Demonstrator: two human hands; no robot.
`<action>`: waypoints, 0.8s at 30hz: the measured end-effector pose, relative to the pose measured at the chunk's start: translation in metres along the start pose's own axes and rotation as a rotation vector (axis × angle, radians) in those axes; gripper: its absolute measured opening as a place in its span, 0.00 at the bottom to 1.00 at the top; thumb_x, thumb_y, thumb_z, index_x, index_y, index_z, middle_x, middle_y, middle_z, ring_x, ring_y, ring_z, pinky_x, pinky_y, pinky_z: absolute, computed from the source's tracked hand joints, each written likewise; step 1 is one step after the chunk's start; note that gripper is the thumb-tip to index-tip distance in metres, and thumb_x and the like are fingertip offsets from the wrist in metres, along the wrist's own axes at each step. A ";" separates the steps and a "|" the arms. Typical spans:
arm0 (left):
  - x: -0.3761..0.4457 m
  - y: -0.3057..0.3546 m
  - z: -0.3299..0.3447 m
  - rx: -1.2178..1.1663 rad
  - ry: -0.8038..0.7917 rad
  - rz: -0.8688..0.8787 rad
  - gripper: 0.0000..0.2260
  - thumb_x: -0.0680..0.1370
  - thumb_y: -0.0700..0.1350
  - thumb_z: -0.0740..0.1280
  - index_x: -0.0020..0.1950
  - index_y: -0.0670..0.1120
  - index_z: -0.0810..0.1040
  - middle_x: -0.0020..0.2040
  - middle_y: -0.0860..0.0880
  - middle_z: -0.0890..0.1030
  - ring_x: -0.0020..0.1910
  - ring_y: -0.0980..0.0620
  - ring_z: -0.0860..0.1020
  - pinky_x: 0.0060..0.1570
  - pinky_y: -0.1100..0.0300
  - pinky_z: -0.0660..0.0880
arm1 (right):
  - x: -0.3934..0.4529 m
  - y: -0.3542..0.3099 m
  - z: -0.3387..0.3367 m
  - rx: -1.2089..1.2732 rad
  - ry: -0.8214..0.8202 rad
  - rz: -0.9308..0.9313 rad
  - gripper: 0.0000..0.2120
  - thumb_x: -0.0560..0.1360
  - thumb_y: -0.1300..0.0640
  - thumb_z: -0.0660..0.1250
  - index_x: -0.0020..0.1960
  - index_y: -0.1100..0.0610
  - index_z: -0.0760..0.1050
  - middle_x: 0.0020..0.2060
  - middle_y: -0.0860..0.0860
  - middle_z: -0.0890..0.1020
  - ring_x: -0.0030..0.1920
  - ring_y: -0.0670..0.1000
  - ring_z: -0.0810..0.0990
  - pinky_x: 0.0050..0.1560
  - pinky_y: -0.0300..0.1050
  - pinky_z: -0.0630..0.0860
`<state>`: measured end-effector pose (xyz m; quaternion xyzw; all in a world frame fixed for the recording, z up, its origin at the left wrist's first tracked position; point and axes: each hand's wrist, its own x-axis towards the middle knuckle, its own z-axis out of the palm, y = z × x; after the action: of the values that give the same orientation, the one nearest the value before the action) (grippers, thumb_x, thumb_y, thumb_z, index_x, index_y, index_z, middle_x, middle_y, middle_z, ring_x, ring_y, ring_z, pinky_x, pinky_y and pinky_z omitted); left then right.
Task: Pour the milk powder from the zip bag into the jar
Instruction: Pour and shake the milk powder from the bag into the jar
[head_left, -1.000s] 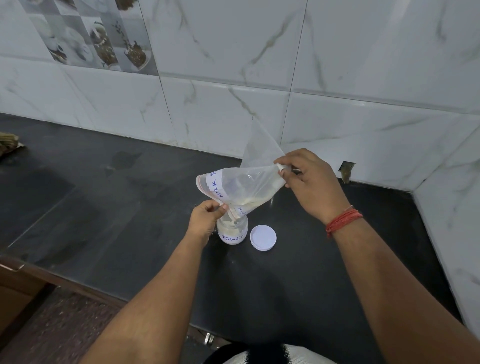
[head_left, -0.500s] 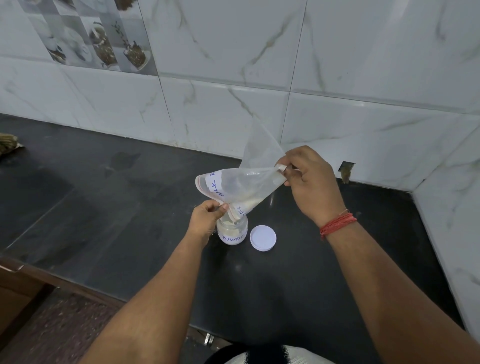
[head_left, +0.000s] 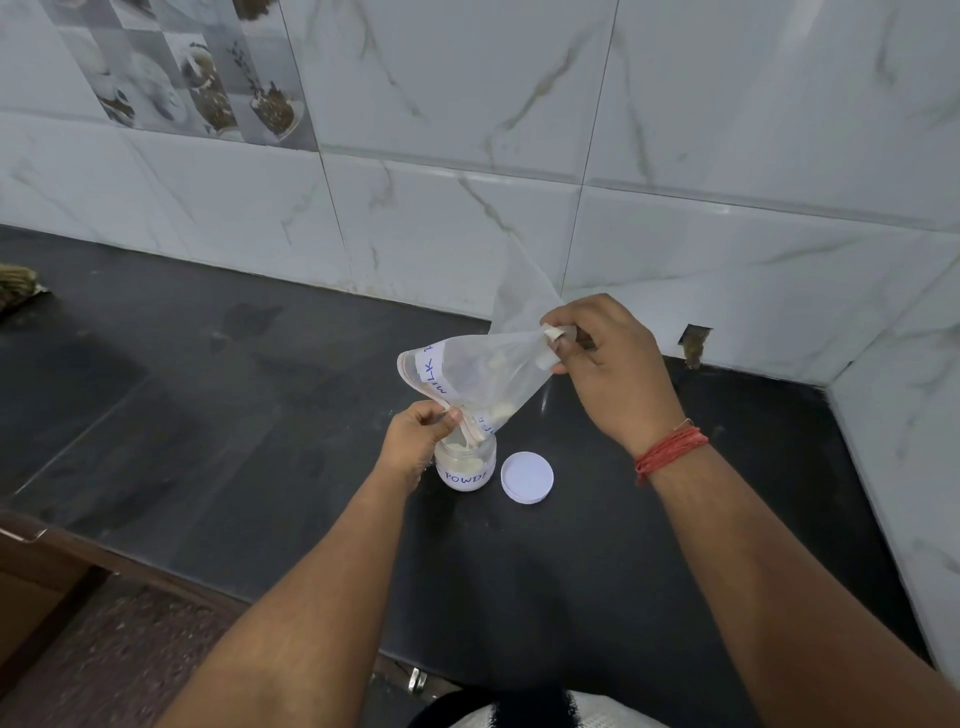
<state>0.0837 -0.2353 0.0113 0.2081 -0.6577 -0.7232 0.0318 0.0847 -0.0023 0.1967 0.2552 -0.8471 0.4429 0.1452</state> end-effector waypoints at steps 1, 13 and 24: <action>0.000 0.000 0.000 0.004 -0.002 0.004 0.09 0.78 0.41 0.74 0.55 0.39 0.83 0.55 0.42 0.86 0.50 0.47 0.83 0.50 0.53 0.78 | 0.000 0.000 -0.001 -0.018 -0.011 0.006 0.13 0.77 0.68 0.64 0.57 0.58 0.81 0.53 0.50 0.78 0.45 0.52 0.81 0.48 0.48 0.82; -0.005 0.008 -0.001 0.076 -0.007 0.098 0.06 0.77 0.38 0.74 0.53 0.42 0.83 0.47 0.53 0.86 0.47 0.55 0.84 0.50 0.59 0.79 | 0.005 0.017 -0.019 0.038 0.122 0.336 0.19 0.76 0.42 0.67 0.39 0.58 0.72 0.30 0.48 0.74 0.30 0.43 0.70 0.33 0.35 0.67; -0.007 0.019 -0.003 0.149 0.009 0.180 0.06 0.78 0.37 0.73 0.50 0.48 0.84 0.51 0.48 0.87 0.51 0.48 0.86 0.51 0.52 0.82 | 0.017 0.042 -0.024 0.018 0.009 0.459 0.11 0.78 0.54 0.65 0.42 0.61 0.79 0.40 0.60 0.82 0.37 0.52 0.76 0.41 0.47 0.73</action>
<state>0.0868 -0.2386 0.0316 0.1532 -0.7255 -0.6657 0.0838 0.0473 0.0326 0.1904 0.0554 -0.8783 0.4731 0.0421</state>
